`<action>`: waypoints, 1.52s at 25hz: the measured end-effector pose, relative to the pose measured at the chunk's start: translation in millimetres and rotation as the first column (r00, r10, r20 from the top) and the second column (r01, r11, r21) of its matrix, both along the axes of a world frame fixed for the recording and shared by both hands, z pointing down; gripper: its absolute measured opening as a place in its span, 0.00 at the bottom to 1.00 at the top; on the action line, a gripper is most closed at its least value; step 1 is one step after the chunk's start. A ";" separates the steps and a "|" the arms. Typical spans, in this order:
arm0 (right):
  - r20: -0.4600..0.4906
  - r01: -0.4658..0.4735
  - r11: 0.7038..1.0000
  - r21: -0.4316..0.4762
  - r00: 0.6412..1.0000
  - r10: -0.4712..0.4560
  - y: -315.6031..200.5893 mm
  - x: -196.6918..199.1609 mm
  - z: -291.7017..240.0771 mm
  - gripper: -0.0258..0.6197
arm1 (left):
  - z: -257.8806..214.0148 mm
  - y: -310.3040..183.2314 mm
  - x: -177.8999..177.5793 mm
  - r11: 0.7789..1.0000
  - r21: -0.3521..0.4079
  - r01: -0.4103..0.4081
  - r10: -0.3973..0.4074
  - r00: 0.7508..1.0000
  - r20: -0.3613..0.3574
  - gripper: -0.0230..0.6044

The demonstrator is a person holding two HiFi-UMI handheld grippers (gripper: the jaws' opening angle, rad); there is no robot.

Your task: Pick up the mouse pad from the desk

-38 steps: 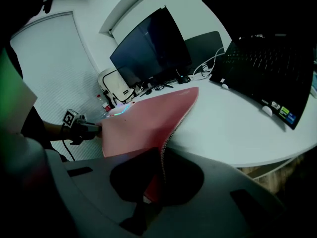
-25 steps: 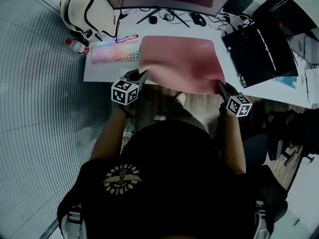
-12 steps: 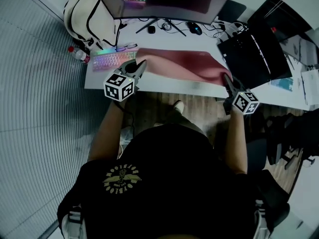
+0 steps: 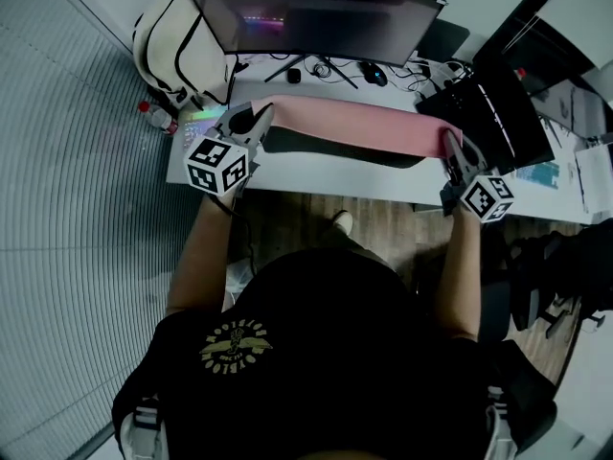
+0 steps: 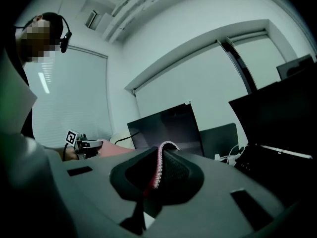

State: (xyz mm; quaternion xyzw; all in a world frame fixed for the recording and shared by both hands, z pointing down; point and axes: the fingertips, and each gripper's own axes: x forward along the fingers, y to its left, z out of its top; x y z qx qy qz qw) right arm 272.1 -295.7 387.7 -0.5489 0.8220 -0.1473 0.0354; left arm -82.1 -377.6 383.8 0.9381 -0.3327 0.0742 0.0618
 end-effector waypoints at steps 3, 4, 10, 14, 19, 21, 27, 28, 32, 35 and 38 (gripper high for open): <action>-0.019 0.011 0.999 0.036 1.000 -0.010 -0.8 -6.4 -21.2 0.07 | -17.9 -4.5 -5.4 1.000 0.021 0.013 -0.013 0.999 -0.029 0.08; -0.020 0.011 0.999 0.048 1.000 -0.010 -0.6 -7.9 -28.2 0.07 | -23.2 -5.2 -6.5 1.000 0.027 0.015 -0.014 0.999 -0.034 0.08; -0.033 0.009 0.995 0.096 0.999 -0.006 -0.6 -8.4 -59.6 0.07 | -51.9 -4.3 -7.9 0.997 0.072 0.021 -0.018 0.999 -0.044 0.08; -0.032 0.008 0.992 0.124 0.999 -0.004 0.6 -10.1 -77.1 0.07 | -70.2 -4.2 -9.8 0.995 0.091 0.030 -0.024 0.998 -0.064 0.08; -0.063 0.022 0.985 0.172 0.998 -0.011 0.7 -11.1 -108.5 0.07 | -101.0 -5.8 -11.5 0.990 0.134 0.040 -0.030 0.996 -0.080 0.08; -0.068 0.027 0.980 0.196 0.998 -0.014 0.2 -15.5 -127.7 0.07 | -115.2 -6.2 -11.9 0.987 0.157 0.046 -0.032 0.996 -0.085 0.08; -0.078 0.061 0.968 0.243 0.996 -0.043 7.3 -26.1 -163.3 0.07 | -150.7 -0.5 -20.0 0.977 0.205 0.057 -0.035 0.993 -0.113 0.08; -0.088 0.069 0.965 0.253 0.995 -0.048 9.0 -28.8 -169.5 0.07 | -158.3 1.6 -21.9 0.974 0.218 0.062 -0.038 0.993 -0.116 0.08; -0.121 0.096 0.952 0.290 0.991 -0.063 11.0 -37.9 -189.9 0.08 | -182.8 4.7 -29.9 0.967 0.245 0.068 -0.032 0.988 -0.149 0.08; -0.132 0.105 0.946 0.306 0.989 -0.067 13.2 -42.0 -200.9 0.08 | -194.1 8.2 -33.9 0.963 0.259 0.076 -0.035 0.986 -0.161 0.08; -0.117 0.093 0.946 0.309 0.991 -0.059 14.5 -39.8 -207.8 0.08 | -200.7 9.1 -35.5 0.966 0.250 0.070 -0.024 0.983 -0.182 0.08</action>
